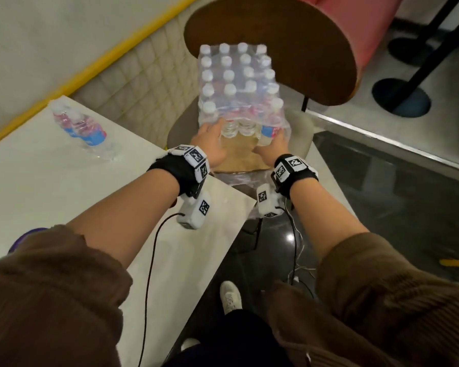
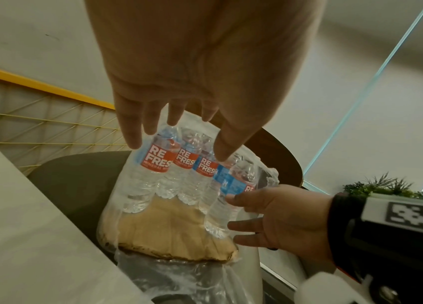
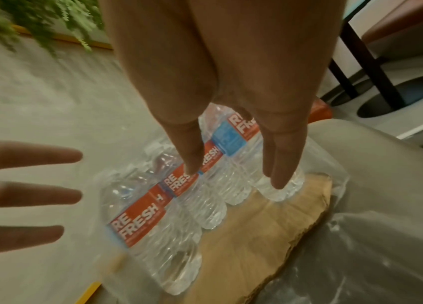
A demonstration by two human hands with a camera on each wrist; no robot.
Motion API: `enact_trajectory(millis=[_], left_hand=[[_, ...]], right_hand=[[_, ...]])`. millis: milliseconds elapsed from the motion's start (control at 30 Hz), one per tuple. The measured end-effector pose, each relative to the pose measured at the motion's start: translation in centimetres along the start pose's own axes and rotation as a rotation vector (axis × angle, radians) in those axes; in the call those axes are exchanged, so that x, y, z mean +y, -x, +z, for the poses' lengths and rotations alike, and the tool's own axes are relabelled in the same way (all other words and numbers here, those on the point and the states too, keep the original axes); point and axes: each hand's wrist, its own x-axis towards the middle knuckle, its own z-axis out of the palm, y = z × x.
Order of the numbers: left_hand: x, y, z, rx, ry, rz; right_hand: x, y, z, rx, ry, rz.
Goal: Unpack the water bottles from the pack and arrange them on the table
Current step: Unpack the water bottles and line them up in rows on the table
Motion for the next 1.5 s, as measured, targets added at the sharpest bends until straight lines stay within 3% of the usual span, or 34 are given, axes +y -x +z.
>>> enact_trajectory(millis=[200,333,433,567,700,800,900,967,1033,1067,1233,1400,1500], left_hand=[[-1.0,-0.6,1.0,0.099,0.134,0.053],[-1.4,-0.8,1.9,0.035,0.197,-0.008],[-0.9,-1.2,2.3,-0.031,0.32,-0.079],[0.2,-2.1,2.6,-0.055,0.349,-0.116],[0.5,-2.9,3.0,-0.003,0.351,-0.181],[0.3,-2.6,2.8,-0.007,0.4,-0.196],[-0.3,-2.6,2.3,0.015,0.48,-0.194],[-0.5,-2.5,1.7,-0.003,0.579,-0.238],[-1.4,-2.6,1.7,-0.033,0.617,-0.235],[-1.8,-2.3,1.4,-0.05,0.634,-0.22],[-3.9,-0.8,-0.4,-0.155,0.721,-0.332],[-5.3,1.1,-2.1,-0.322,0.539,-0.351],[-6.5,3.1,-3.4,-0.396,0.325,-0.316]], right_hand=[[-0.3,-4.2,-0.4,-0.016,-0.22,0.089],[-0.7,-3.4,-0.5,0.089,-0.099,-0.099],[0.2,-2.3,1.3,0.054,0.037,-0.226],[-0.4,-2.3,3.0,0.021,0.229,-0.228],[-3.2,-2.4,3.5,-0.177,0.34,-0.263],[-4.9,-1.6,3.5,-0.223,0.394,-0.257],[-5.5,0.3,2.6,-0.204,0.52,-0.355],[-5.6,2.4,2.6,-0.358,0.467,-0.466],[-5.2,3.7,3.3,-0.565,0.258,-0.413],[-5.1,3.8,3.4,-0.598,0.187,-0.37],[-6.5,0.8,3.3,-0.326,0.131,-0.16],[-9.7,0.1,5.4,-0.43,0.184,-0.116],[-9.6,-0.3,6.0,-0.352,0.165,-0.12]])
